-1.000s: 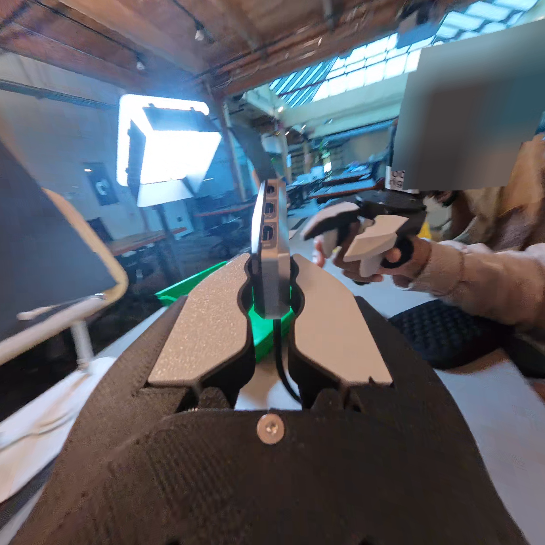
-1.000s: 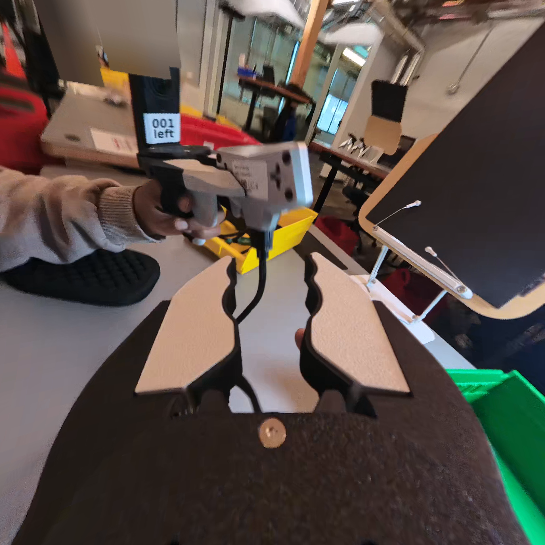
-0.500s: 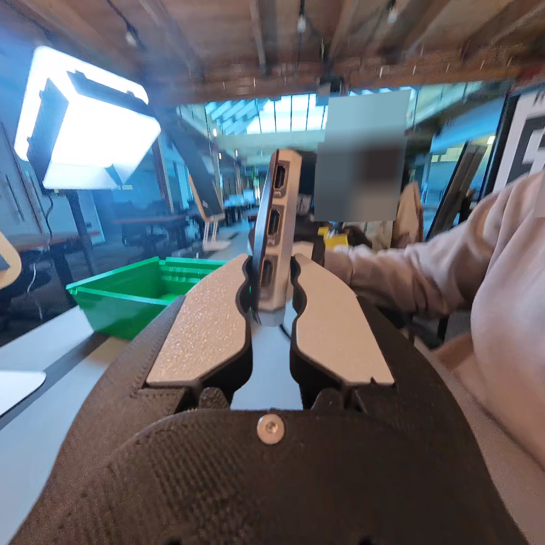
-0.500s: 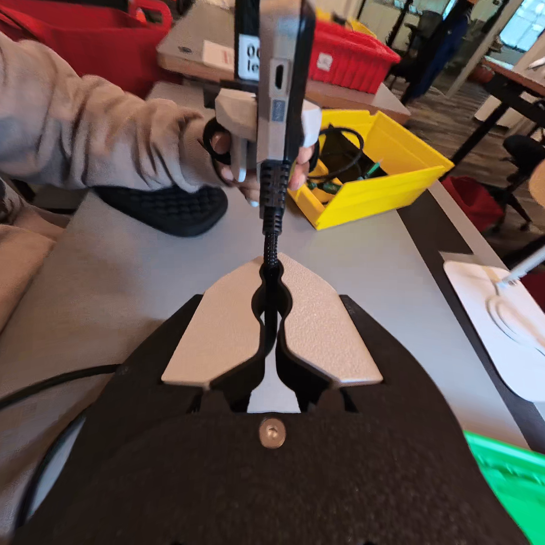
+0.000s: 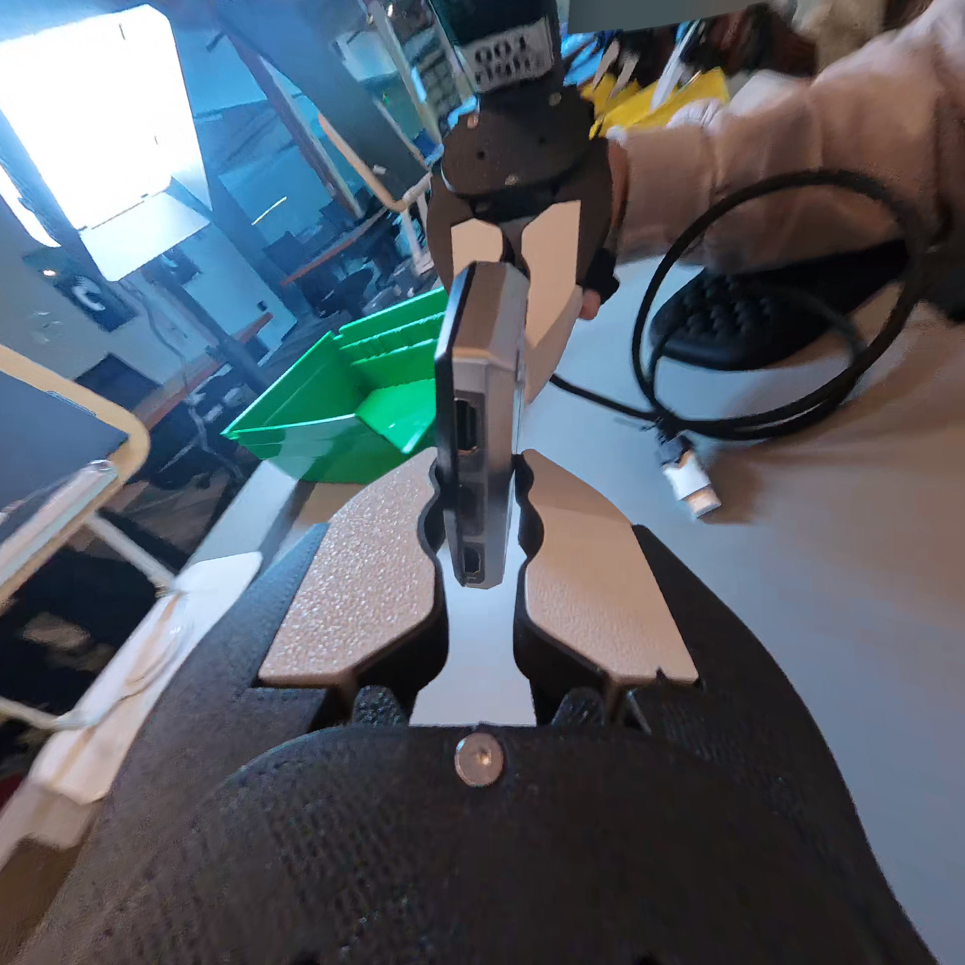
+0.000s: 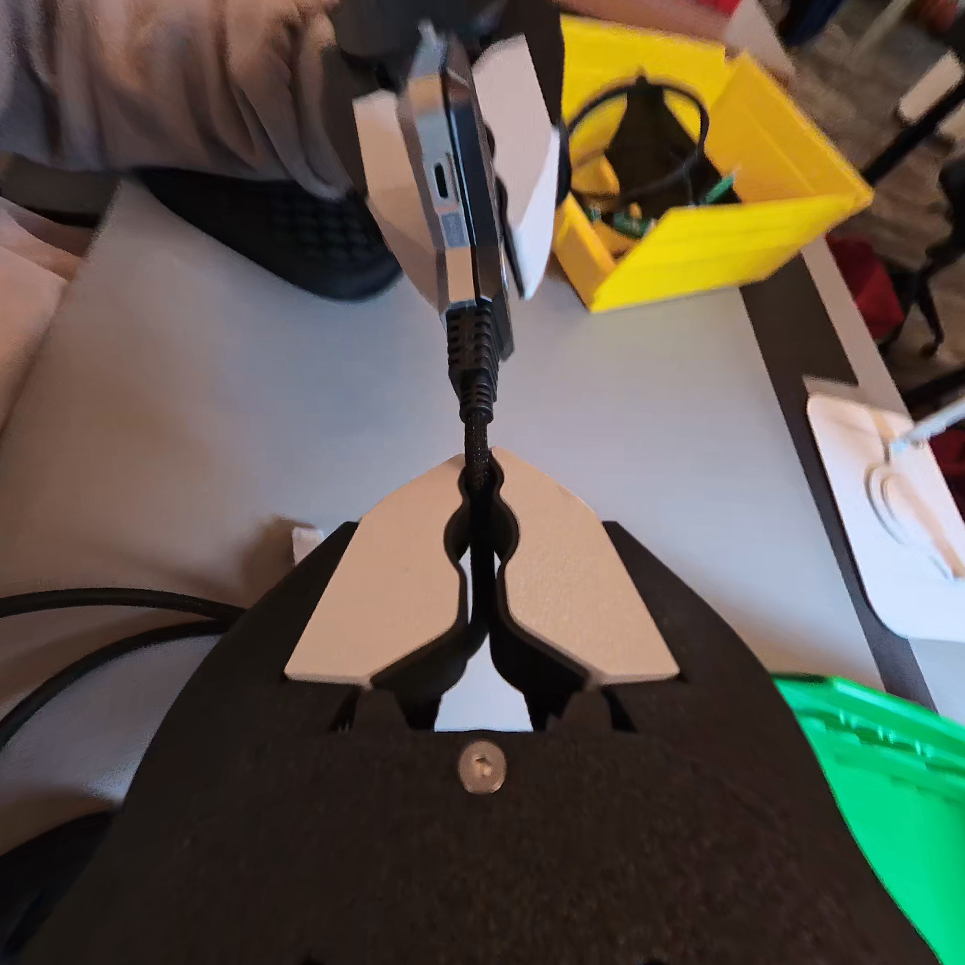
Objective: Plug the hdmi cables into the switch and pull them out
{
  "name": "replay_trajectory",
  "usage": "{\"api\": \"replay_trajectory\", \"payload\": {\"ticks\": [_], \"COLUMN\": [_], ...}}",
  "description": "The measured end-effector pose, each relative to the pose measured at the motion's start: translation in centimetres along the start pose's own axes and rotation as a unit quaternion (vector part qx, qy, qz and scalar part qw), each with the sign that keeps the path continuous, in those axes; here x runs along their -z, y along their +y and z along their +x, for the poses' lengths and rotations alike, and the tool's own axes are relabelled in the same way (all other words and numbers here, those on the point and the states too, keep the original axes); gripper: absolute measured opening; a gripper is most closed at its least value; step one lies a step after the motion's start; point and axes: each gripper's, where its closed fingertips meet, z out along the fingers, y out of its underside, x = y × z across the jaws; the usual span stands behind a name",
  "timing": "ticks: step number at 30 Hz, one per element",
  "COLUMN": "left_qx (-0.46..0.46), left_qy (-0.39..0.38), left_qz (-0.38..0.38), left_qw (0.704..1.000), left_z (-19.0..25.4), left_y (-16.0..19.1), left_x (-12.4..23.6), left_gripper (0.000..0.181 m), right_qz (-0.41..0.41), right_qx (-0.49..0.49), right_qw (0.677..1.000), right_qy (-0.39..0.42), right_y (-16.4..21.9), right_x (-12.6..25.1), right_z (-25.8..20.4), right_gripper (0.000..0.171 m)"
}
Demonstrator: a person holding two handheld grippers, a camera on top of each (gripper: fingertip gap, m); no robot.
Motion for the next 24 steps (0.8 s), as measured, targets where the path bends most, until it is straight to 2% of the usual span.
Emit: {"api": "replay_trajectory", "payload": {"ticks": [3,5,8,11,13,24], "left_qx": [0.101,0.131,0.157,0.157,0.155,0.150], "left_qy": [0.039,0.055,0.074,0.086,0.088,0.086], "left_qz": [0.083,0.103,0.120,0.114,0.111,0.062], "left_qw": [0.991,0.984,0.977,0.977,0.978,0.983], "left_z": [0.8,1.2,1.7,2.4,2.7,2.6], "left_y": [-1.7,-2.1,-2.5,-2.3,-2.1,-0.1], "left_x": [0.8,0.8,0.6,0.1,-0.1,-0.6], "left_gripper": [0.022,0.022,0.022,0.022,0.022,0.022], "right_qz": [0.127,0.156,0.138,0.125,0.110,0.076], "right_qx": [-0.003,-0.002,0.031,0.050,0.062,0.066], "right_qw": [0.991,0.987,0.990,0.991,0.992,0.995], "right_qy": [-0.033,-0.031,-0.004,0.002,-0.013,0.006], "right_y": [-3.4,-4.5,-4.5,-4.7,-4.4,-2.8], "right_x": [1.0,1.3,0.2,-0.8,-1.2,-2.4], "right_z": [-1.0,-1.1,-1.3,-1.8,-2.5,-1.9], "right_gripper": [0.009,0.020,0.030,0.032,0.024,0.023]}}
